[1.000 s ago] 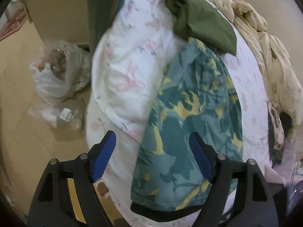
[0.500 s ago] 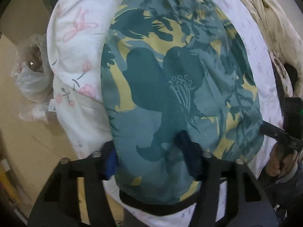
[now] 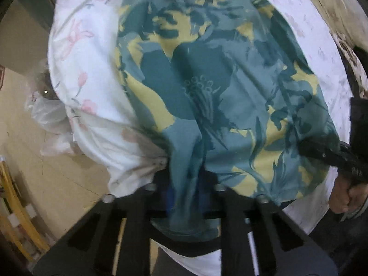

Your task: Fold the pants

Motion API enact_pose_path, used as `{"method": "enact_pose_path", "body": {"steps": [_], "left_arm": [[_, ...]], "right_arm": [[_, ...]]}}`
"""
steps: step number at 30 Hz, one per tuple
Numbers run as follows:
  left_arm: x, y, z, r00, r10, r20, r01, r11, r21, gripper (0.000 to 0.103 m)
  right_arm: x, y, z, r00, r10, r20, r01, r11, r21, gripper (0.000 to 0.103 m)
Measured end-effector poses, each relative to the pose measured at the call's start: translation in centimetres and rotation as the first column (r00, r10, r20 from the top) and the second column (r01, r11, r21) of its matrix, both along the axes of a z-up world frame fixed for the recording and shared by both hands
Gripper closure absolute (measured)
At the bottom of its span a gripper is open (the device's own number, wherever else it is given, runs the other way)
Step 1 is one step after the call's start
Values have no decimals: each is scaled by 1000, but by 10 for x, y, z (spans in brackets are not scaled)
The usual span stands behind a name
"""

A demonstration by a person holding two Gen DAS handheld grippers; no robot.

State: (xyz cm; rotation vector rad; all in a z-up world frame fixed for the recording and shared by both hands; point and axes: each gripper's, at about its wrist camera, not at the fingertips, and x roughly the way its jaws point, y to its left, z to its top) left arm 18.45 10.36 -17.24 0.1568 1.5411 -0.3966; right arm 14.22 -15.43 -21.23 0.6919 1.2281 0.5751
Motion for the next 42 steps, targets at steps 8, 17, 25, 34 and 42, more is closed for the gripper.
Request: {"method": "enact_pose_path", "body": {"steps": [8,17,25,34,42], "left_arm": [[-32,-6,73,989,105,106,-90,987,-134,100],[-78,-14,138,941,297,163,-218,900,-377,100],[-88,-25,259,877,378,297,-147,799,-583,100],[-17,-66,297,843,394,366,-117,799,-590,100],[-21,-89,271,850,325,415,-43,828,-559,100]], "right_arm": [[-1,-34,68,994,-11,113,4,998,63,96],[-27,-81,143,981,-30,190,7,993,122,96],[-46,-120,264,924,-100,368,27,980,198,96],[-3,-141,338,877,-139,460,88,988,131,96],[4,-164,302,897,-150,416,136,989,64,96]]}}
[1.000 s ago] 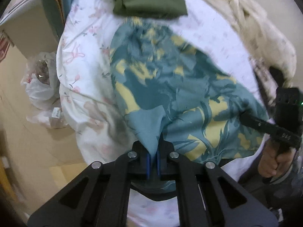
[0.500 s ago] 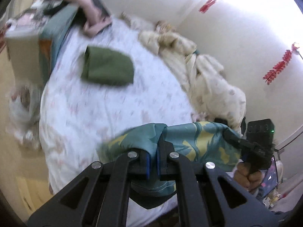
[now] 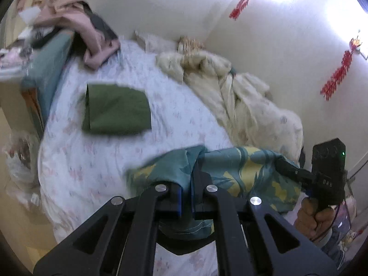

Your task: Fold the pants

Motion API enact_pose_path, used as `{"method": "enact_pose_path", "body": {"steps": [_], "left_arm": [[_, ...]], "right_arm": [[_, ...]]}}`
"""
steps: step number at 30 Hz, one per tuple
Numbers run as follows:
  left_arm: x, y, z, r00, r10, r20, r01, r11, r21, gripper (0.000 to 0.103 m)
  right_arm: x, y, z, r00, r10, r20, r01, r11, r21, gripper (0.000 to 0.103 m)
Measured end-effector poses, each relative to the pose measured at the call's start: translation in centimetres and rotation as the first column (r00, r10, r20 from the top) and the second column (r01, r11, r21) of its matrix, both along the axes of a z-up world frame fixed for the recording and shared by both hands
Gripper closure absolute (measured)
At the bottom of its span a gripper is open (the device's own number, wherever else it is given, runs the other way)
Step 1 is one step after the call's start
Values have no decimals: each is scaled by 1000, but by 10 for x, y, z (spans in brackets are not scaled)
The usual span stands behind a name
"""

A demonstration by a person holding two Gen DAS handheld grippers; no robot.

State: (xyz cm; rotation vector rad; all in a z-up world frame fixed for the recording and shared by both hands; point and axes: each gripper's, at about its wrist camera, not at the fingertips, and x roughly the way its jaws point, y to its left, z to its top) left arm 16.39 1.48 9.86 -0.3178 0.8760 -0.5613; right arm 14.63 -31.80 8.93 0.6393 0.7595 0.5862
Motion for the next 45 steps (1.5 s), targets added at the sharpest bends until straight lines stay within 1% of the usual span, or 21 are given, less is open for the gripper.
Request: {"method": "enact_pose_path", "body": {"steps": [4,6,7,9,11,12,13,15,17,19,21,23,24,27,30,33,36,38,40,42,45], "left_arm": [[-26,-9,-70,994,-18,-108,25,997,67,100],[-42,-16,-123,977,-17,-213,44,992,120,100],[-51,-17,-158,955,0,-296,40,991,131,99],[-64,-21,-206,900,22,-435,53,986,160,99],[-81,-25,-252,823,77,-563,80,965,250,97],[-89,-25,-263,803,99,-588,95,952,290,95],[-97,-27,-267,799,112,-591,118,934,336,95],[-107,-28,-262,815,99,-571,150,915,374,88],[-113,-21,-257,817,125,-563,163,886,434,71],[-114,-9,-246,837,161,-522,137,864,485,71],[-110,2,-232,859,195,-473,96,847,523,71],[-103,6,-211,897,205,-392,36,850,526,71],[-101,4,-204,909,200,-366,19,856,516,71],[-93,-22,-202,929,91,-359,76,902,425,71],[-88,-43,-224,925,46,-377,119,907,403,72],[-83,-56,-247,921,56,-386,136,880,454,75],[-91,-61,-276,911,58,-409,203,800,565,79],[-99,-54,-286,897,60,-437,227,787,573,80],[-105,-52,-283,897,58,-438,239,771,590,80],[-112,-48,-278,883,58,-466,255,774,580,80],[-115,-37,-262,868,54,-493,259,798,544,80]], "right_arm": [[-18,-2,-75,990,16,-137,-21,999,-38,95],[-31,-1,-132,965,22,-262,-39,997,-60,95],[-37,0,-156,948,23,-317,-47,997,-68,95],[-55,-1,-216,884,4,-467,-55,994,-96,92],[-70,-4,-257,812,-25,-583,-56,991,-120,89],[-80,-6,-275,763,-52,-644,-62,986,-153,89],[-87,-7,-284,732,-65,-679,-77,981,-177,88],[-100,-8,-287,709,-55,-703,-132,969,-209,85],[-108,-11,-280,709,-80,-701,-169,945,-278,82],[-112,-19,-268,703,-97,-704,-183,933,-311,82],[-112,-27,-243,741,-141,-656,-165,909,-382,82],[-109,-26,-219,797,-147,-586,-147,894,-423,82],[-103,-25,-209,834,-115,-540,-138,904,-404,82],[-84,-9,-202,868,-41,-496,-158,922,-353,82],[-65,18,-222,867,-4,-499,-198,915,-352,83],[-54,33,-256,851,-8,-525,-235,889,-394,83],[-59,35,-285,806,-36,-590,-270,866,-422,89],[-67,33,-298,770,-38,-637,-317,844,-434,95],[-75,28,-297,757,-38,-652,-328,842,-429,95],[-85,22,-291,753,-47,-656,-336,830,-445,95],[-92,14,-275,761,-32,-648,-326,845,-424,94]]}}
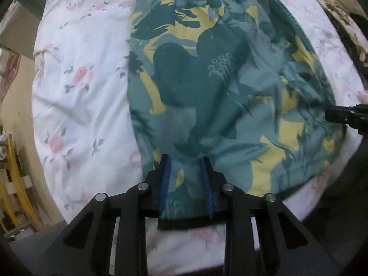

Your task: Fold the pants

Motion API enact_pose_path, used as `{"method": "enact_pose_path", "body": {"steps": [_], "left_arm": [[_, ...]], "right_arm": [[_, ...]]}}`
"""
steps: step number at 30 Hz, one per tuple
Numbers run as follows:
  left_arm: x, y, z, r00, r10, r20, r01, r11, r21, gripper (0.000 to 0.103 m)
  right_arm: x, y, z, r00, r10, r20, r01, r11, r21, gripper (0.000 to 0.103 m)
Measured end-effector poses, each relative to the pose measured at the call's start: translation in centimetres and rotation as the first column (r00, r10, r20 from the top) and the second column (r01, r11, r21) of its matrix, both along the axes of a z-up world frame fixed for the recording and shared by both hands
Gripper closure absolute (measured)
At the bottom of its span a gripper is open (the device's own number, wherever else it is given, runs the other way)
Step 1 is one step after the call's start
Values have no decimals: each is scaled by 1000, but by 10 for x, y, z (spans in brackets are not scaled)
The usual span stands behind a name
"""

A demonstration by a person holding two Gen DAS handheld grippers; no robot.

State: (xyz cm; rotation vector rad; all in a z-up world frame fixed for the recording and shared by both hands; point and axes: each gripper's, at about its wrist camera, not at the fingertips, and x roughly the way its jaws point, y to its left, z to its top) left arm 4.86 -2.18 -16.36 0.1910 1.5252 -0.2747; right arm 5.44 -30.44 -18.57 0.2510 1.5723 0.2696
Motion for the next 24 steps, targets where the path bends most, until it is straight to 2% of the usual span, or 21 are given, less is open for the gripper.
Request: {"method": "enact_pose_path", "body": {"steps": [1,4,6,8,11,15,19,22,23,24], "left_arm": [[3,4,11,1000,14,17,-14,1000,-21,80],[31,8,50,990,46,136,-37,997,-74,81],[58,5,68,979,48,199,-33,997,-74,88],[88,0,77,976,73,207,-47,991,-125,92],[129,-15,78,964,73,256,-40,991,-131,94],[177,-29,50,975,88,205,-45,978,-204,95],[198,-35,18,979,66,191,-32,984,-175,96],[214,-30,-2,980,88,181,-59,986,-158,96],[220,-26,-10,983,102,151,-78,985,-156,96],[225,-24,-13,987,100,126,-81,985,-151,96]], "right_arm": [[2,-2,9,1000,-2,28,2,1000,5,87],[19,-16,40,988,-60,141,44,993,113,87],[41,-22,62,969,-86,230,61,992,113,86],[63,-23,73,954,-98,285,66,990,122,87],[102,-13,75,939,-106,327,59,987,150,87],[147,2,52,938,-85,337,31,986,162,86],[174,16,22,954,-69,292,15,983,184,87],[194,18,-5,964,-58,259,30,994,109,87],[199,15,-13,968,-64,242,46,996,76,93],[205,11,-20,972,-68,223,61,997,37,95]]}}
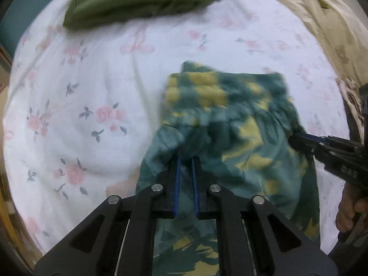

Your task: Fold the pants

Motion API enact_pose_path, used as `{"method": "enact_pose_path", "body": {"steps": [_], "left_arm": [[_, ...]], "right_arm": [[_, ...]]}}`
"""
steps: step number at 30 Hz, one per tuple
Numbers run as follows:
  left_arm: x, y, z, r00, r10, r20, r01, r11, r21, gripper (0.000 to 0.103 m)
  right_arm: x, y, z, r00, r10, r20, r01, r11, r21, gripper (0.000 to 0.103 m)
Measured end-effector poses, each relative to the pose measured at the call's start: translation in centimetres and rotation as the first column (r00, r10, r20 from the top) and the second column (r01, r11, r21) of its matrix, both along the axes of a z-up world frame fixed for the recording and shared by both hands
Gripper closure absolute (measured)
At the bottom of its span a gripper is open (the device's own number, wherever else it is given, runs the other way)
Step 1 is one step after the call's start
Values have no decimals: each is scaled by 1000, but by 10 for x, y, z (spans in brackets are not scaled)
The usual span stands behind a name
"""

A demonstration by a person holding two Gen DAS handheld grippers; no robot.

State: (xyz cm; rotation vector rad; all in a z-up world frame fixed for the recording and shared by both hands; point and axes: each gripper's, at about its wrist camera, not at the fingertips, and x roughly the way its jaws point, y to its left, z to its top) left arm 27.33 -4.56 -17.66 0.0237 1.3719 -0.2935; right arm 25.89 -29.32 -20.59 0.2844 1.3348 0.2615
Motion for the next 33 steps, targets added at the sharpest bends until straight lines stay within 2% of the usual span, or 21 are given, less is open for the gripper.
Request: {"method": "enact_pose_path", "body": {"steps": [1,2,4,5,7,9,10,11,12,13,18,22,24,25,27,28,30,31,33], "left_arm": [[7,2,5,1000,-14,-17,14,1000,11,96],[12,5,14,1000,-21,3,21,1000,12,96],[17,13,40,995,-32,97,30,999,20,96],[20,15,48,994,-44,102,42,999,20,96],[25,15,49,996,-72,60,74,997,-33,95],[32,14,47,995,-87,56,89,995,-49,83],[34,15,44,995,-79,61,82,996,-46,65],[39,16,39,996,-65,61,69,996,-58,52],[42,14,34,996,-64,57,68,995,-74,50],[47,13,27,997,-72,43,75,993,-90,50],[66,-1,6,993,-111,29,114,984,-134,50],[74,-10,-2,983,-182,16,182,970,-158,51],[76,-12,-5,977,-212,3,209,961,-183,60],[77,-13,-6,973,-230,-14,221,950,-222,76],[79,-17,-8,970,-242,-29,230,946,-229,84],[80,-19,-4,964,-266,-17,254,939,-232,87],[82,-23,11,954,-296,56,301,933,-198,89],[85,-25,24,945,-312,104,326,926,-188,89],[96,-28,43,937,-316,150,339,927,-164,89]], "right_arm": [[4,-6,-1,1000,-17,-10,17,1000,-7,95],[5,-12,3,1000,-31,-3,31,999,23,95],[6,-21,23,998,-19,62,15,998,69,91],[8,-22,32,996,-5,87,0,998,64,86],[15,-25,42,994,26,103,-38,993,114,86],[23,-27,45,994,46,102,-61,988,144,84],[27,-28,44,994,47,97,-61,988,143,71],[31,-30,40,996,40,82,-52,987,152,49],[34,-29,35,997,33,69,-43,986,163,41],[36,-30,31,998,29,62,-39,984,171,39],[58,-29,12,999,10,33,-16,980,197,44],[71,-16,-2,999,49,-1,-48,975,216,51],[76,-9,-8,996,82,-18,-77,974,211,66],[78,-6,-6,995,98,-13,-93,972,216,73],[83,-1,-1,991,135,6,-134,975,176,78],[85,0,2,989,150,14,-150,974,168,81],[93,-1,8,984,174,27,-176,972,156,84],[97,0,16,980,192,49,-197,971,139,84],[110,2,38,970,214,116,-226,969,99,85]]}}
